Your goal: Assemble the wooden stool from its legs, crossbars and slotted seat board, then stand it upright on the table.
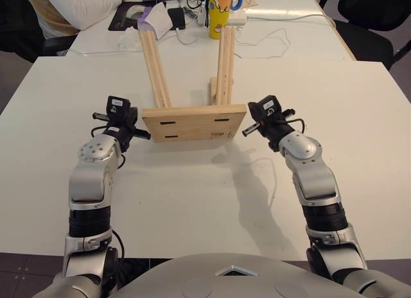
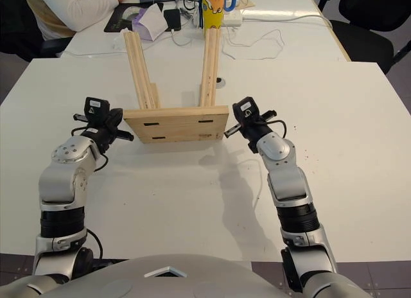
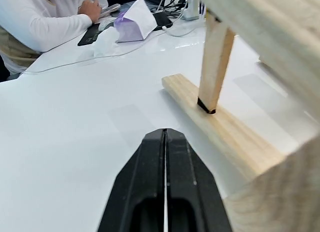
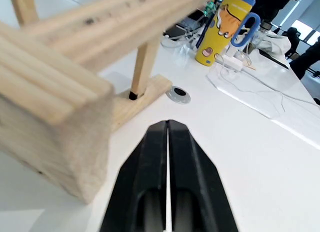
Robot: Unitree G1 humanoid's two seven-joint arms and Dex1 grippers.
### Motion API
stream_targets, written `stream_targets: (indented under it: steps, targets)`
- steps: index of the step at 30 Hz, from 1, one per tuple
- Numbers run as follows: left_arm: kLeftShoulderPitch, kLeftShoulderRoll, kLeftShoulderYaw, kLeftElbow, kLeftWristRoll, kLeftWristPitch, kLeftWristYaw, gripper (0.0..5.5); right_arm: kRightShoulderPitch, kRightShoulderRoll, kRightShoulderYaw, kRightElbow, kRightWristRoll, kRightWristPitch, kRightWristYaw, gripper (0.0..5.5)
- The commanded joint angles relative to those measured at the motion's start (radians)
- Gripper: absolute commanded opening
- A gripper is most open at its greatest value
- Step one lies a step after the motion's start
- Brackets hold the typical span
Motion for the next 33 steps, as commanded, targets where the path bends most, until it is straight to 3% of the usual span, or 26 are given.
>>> stream_targets:
  steps: [1,7,14,25,33]
  targets:
    - [0.051,0.001,-0.030,0.116,0.007,-0.059,-0.022,0.03,0.004,-0.012,0.025,0.108,-0.015,-0.048,0.013,0.00]
    - [0.081,-0.034,-0.092,0.223,0.016,-0.146,-0.036,0.03,0.012,0.005,0.070,0.234,-0.019,-0.094,0.030,0.00]
    - [0.082,-0.058,-0.156,0.184,-0.004,-0.163,-0.090,0.03,0.021,0.020,0.116,0.250,-0.024,-0.104,0.065,0.00]
    - [0.053,-0.059,-0.170,0.193,0.001,-0.159,-0.088,0.03,-0.004,0.051,0.138,0.303,-0.011,-0.169,0.095,0.00]
    - [0.039,-0.047,-0.141,0.234,0.017,-0.168,-0.054,0.03,-0.065,0.013,0.083,0.405,-0.113,-0.145,-0.064,0.00]
